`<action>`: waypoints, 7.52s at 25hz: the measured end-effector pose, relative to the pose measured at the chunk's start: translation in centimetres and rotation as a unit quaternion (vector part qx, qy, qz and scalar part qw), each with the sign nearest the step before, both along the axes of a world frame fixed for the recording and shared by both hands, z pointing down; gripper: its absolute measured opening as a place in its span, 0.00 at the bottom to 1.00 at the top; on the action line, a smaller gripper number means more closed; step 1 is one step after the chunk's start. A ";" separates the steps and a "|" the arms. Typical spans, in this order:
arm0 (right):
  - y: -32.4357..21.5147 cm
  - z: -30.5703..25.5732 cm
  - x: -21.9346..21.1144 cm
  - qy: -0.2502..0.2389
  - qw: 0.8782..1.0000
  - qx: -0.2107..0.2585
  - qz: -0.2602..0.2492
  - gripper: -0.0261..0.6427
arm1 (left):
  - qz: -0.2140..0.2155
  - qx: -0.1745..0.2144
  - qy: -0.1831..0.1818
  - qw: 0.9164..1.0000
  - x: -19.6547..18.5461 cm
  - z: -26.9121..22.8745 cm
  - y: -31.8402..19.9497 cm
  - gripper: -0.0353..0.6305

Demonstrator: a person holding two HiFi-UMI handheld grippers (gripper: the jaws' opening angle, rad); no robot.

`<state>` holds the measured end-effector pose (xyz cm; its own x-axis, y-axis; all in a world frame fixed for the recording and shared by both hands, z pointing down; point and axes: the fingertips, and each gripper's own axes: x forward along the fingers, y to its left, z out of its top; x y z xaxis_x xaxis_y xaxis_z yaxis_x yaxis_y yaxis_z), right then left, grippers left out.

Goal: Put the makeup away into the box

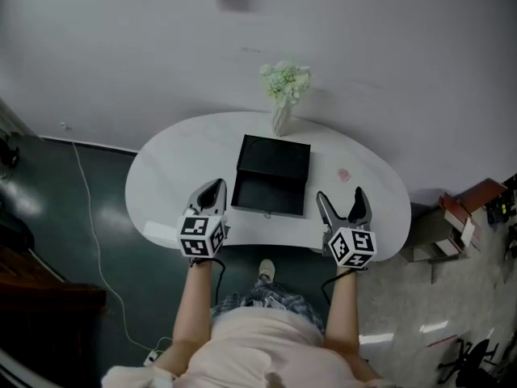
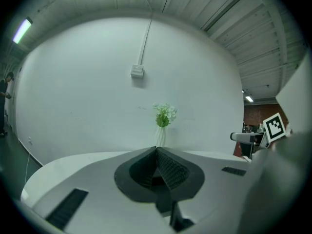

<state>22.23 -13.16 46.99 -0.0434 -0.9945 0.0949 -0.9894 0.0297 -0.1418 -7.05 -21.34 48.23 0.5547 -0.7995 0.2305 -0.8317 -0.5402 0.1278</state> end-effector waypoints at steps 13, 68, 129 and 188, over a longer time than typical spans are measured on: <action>-7.4 1.7 5.5 -0.007 0.999 -0.036 0.018 0.78 | 0.008 -0.007 -0.013 1.000 5.1 -0.2 -7.8 0.09; -12.9 23.1 15.5 -0.020 0.922 -0.370 0.114 0.59 | 0.176 -0.148 -0.043 0.972 24.9 8.3 -7.4 0.09; -12.6 11.9 -14.2 0.048 0.942 -0.297 -0.147 0.40 | 0.025 -0.156 -0.013 0.987 6.2 7.9 -7.8 0.09; -12.0 12.7 -12.2 0.021 0.944 -0.301 -0.131 0.58 | 0.006 -0.147 -0.045 0.988 4.3 8.2 -8.3 0.09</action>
